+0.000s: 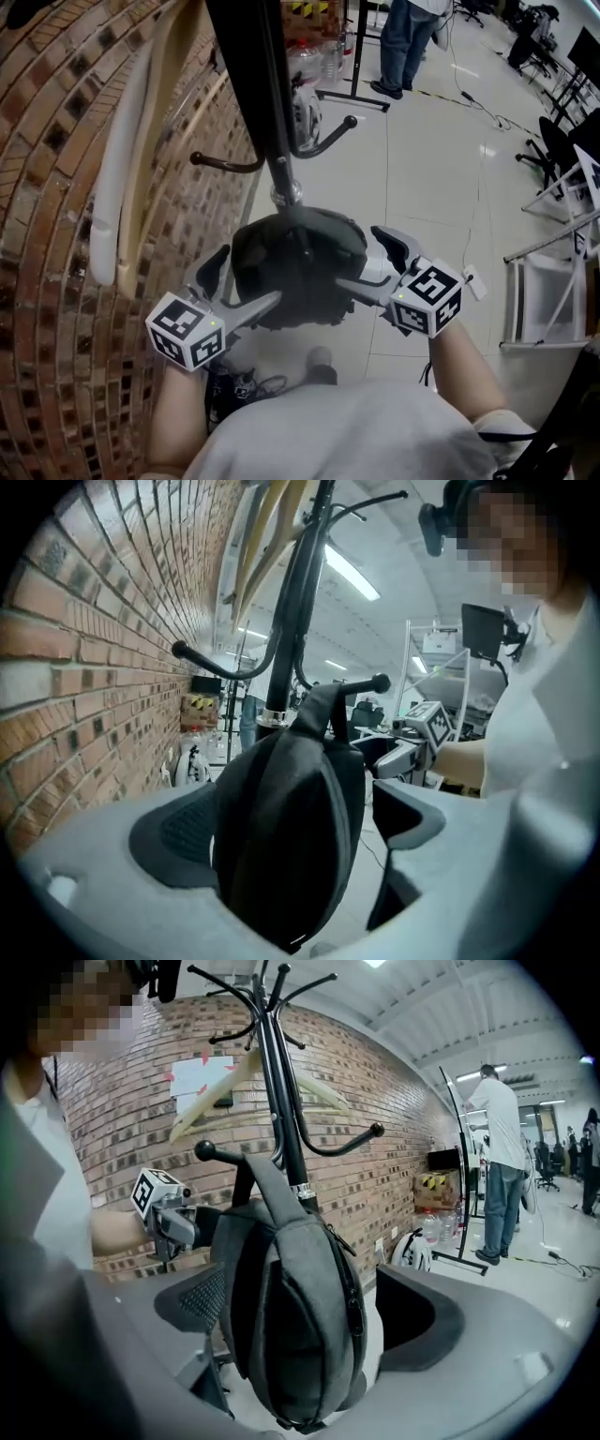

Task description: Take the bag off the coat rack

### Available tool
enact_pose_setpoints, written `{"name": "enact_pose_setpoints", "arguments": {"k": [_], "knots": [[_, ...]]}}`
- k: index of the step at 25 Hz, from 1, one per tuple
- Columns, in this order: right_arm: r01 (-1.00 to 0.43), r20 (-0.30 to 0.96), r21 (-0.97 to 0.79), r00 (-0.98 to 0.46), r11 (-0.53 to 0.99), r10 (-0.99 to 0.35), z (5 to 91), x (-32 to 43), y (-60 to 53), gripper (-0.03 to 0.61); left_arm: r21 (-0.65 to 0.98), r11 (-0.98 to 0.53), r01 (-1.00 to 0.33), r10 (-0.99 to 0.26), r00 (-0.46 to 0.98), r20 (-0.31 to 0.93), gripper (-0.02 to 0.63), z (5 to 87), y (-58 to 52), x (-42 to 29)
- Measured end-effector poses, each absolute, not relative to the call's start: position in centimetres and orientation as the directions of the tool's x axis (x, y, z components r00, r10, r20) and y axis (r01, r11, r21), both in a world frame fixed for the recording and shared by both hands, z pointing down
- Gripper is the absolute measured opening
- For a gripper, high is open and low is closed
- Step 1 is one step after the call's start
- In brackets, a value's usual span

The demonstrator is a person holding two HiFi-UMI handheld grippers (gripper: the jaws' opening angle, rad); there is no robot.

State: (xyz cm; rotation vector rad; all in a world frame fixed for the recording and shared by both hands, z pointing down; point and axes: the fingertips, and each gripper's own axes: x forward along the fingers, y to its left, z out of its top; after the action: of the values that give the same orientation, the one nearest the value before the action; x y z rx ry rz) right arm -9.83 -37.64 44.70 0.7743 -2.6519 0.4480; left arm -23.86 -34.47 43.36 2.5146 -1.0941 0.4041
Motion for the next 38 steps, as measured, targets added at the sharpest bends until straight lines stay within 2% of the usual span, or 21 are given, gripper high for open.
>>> {"name": "enact_pose_setpoints", "arguments": {"k": [3, 7, 11, 15, 18, 20, 25, 38], "knots": [[-0.55, 0.435, -0.187, -0.789, 0.814, -0.434, 46.3, -10.5, -39.0, 0.506, 0.23, -0.637, -0.736, -0.617, 0.665, 0.421, 0.528, 44.9, -35.8, -23.9], [-0.537, 0.471, -0.211, -0.788, 0.817, -0.396, 48.4, -11.2, -39.5, 0.505, 0.269, -0.643, -0.717, -0.581, 0.685, 0.439, 0.528, 46.7, -36.4, -23.6], [-0.528, 0.47, -0.243, -0.798, 0.814, -0.377, 49.3, -11.4, -39.2, 0.419, 0.318, -0.637, -0.702, -0.573, 0.708, 0.413, 0.522, 47.2, -36.6, -23.4], [-0.553, 0.483, -0.252, -0.783, 0.794, -0.392, 49.3, -11.5, -39.3, 0.271, 0.343, -0.617, -0.708, -0.581, 0.704, 0.408, 0.416, 47.2, -36.6, -23.4], [-0.581, 0.491, -0.244, -0.764, 0.776, -0.418, 48.9, -11.2, -39.0, 0.215, 0.341, -0.602, -0.722, -0.584, 0.69, 0.428, 0.321, 46.8, -36.2, -23.1], [-0.585, 0.483, -0.238, -0.764, 0.775, -0.428, 48.2, -11.0, -38.7, 0.192, 0.328, -0.599, -0.73, -0.593, 0.68, 0.431, 0.28, 46.1, -35.7, -22.9], [-0.578, 0.439, -0.228, -0.779, 0.784, -0.447, 45.0, -10.9, -37.7, 0.175, 0.284, -0.598, -0.75, -0.633, 0.659, 0.407, 0.251, 43.1, -34.6, -22.6], [-0.541, 0.439, -0.285, -0.808, 0.792, -0.394, 44.2, -8.2, -27.7, 0.173, 0.293, -0.566, -0.77, -0.645, 0.636, 0.424, 0.245, 42.2, -24.7, -19.5]]}}
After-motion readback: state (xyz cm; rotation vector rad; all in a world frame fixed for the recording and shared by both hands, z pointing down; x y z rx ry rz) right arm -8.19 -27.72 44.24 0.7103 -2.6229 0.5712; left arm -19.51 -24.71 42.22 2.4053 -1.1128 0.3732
